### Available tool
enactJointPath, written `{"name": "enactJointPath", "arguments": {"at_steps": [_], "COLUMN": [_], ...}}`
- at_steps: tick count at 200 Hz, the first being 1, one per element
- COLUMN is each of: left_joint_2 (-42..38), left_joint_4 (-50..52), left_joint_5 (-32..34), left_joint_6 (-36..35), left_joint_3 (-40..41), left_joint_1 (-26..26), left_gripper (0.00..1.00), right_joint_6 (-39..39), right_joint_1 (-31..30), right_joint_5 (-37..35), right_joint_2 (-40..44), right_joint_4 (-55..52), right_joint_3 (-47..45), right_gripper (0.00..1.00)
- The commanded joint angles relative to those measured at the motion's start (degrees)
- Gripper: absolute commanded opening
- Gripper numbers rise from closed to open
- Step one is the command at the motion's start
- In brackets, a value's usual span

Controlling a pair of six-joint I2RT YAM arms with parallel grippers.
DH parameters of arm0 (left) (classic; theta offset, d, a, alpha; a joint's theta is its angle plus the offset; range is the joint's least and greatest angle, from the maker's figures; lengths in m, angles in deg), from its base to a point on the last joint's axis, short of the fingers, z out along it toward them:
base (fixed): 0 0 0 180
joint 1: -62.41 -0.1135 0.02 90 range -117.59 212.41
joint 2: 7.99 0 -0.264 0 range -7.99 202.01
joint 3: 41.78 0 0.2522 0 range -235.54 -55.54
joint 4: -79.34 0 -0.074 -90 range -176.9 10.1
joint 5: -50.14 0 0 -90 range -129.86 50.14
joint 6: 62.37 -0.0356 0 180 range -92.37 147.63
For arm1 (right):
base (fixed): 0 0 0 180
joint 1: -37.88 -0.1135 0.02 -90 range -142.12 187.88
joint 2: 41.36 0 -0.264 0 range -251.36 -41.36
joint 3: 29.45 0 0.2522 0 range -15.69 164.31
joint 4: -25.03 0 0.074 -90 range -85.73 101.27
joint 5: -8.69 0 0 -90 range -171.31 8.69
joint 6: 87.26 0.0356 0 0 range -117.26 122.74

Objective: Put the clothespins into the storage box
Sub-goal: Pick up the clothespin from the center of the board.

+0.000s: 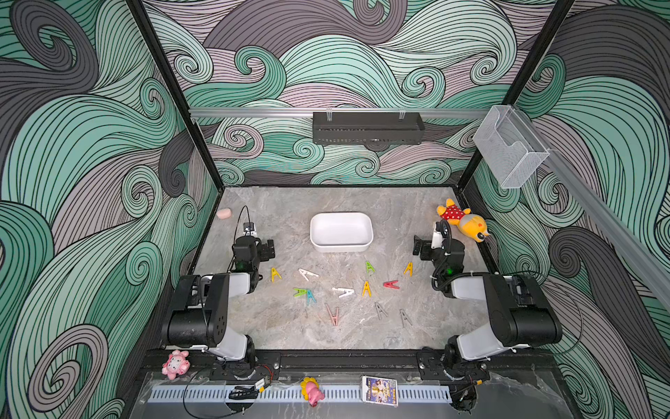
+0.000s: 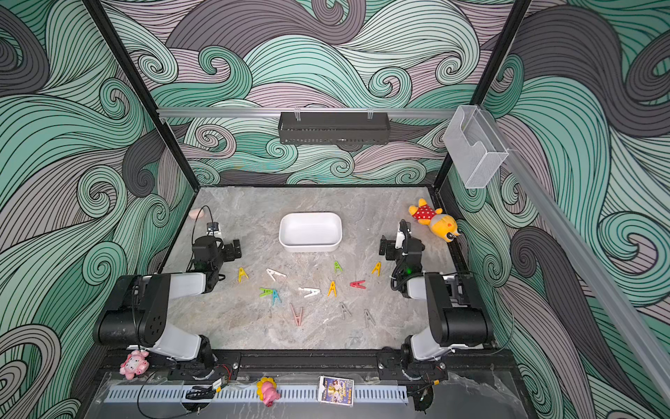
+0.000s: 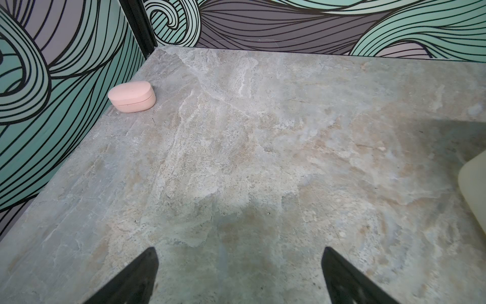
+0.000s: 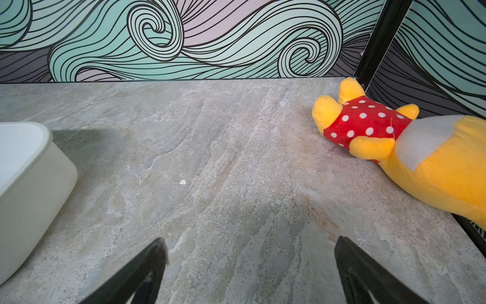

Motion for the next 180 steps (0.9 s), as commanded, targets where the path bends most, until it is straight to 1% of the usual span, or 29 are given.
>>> {"name": "enactJointPath", "arguments": {"at_steps": [1, 43, 50, 57, 70, 76, 82, 91, 107, 130, 140, 148, 157, 173, 180], "left_joint_2": [0.63, 0.43, 0.25, -0.42, -1.34, -0.97, -0.65, -0.52, -1.56, -4.17, -5.08, -7.89, -9.61, -11.97, -12.49], "left_joint_4": [-0.15, -0.63, -0.21, 2.77, 15.54, 18.22, 19.42, 18.07, 19.31, 20.28, 20.71, 22.24, 25.7, 34.56, 39.27], "left_joint_5": [0.21, 0.25, 1.3, 2.05, 4.45, 5.08, 4.4, 3.53, 4.93, 5.53, 5.73, 6.71, 6.89, 3.18, 2.31], "left_joint_6": [0.57, 0.48, 0.5, 0.74, 2.61, 2.72, 2.81, 2.01, 2.58, 2.94, 2.99, 3.81, 5.3, 7.04, 9.23], "left_joint_3": [-1.54, -1.31, -1.99, -3.55, -9.75, -11.61, -12.36, -12.04, -12.54, -12.2, -12.11, -12.86, -14.68, -19.57, -21.73], "left_joint_1": [-0.32, -0.34, -0.35, -0.31, -0.35, -0.35, -0.35, -0.35, -0.35, -0.39, -0.43, -0.44, -0.44, -0.42, -0.36], "left_gripper": [0.99, 0.99, 0.99, 0.99, 0.99, 0.99, 0.99, 0.99, 0.99, 0.99, 0.99, 0.99, 0.99, 0.99, 0.99], "right_joint_6": [-0.26, -0.35, -0.01, 0.46, 0.62, 0.62, 0.77, 0.94, 1.83, 2.49, 2.9, 4.31, 5.8, 7.66, 8.65], "right_joint_1": [0.28, 0.25, 0.29, 0.29, 0.29, 0.21, 0.21, 0.2, 0.26, 0.29, 0.2, 0.1, -0.34, -2.1, -3.1], "right_joint_5": [0.29, 0.15, -0.5, -1.35, -1.87, -2.12, -2.34, -2.88, -4.45, -4.7, -4.53, -4.54, -4.65, -4.62, -5.06], "right_joint_2": [-0.25, 0.17, 0.59, 2.2, 5.87, 6.92, 7.99, 9.1, 12.38, 19.06, 21.17, 22.6, 24.28, 26.95, 27.72], "right_joint_4": [0.05, 0.41, 1.07, -1.09, -7.56, -9.32, -10.01, -9.84, -10.87, -20.03, -25.74, -30.28, -34.89, -43.16, -47.64], "right_joint_3": [0.09, -0.32, -0.38, 0.05, 1.66, 2.09, 2.03, 1.5, 0.84, 3.26, 5.7, 8.06, 10.27, 14.39, 16.51], "right_gripper": [0.99, 0.99, 0.99, 0.99, 0.99, 0.99, 0.99, 0.99, 0.99, 0.96, 0.96, 0.95, 0.95, 0.95, 0.95]}}
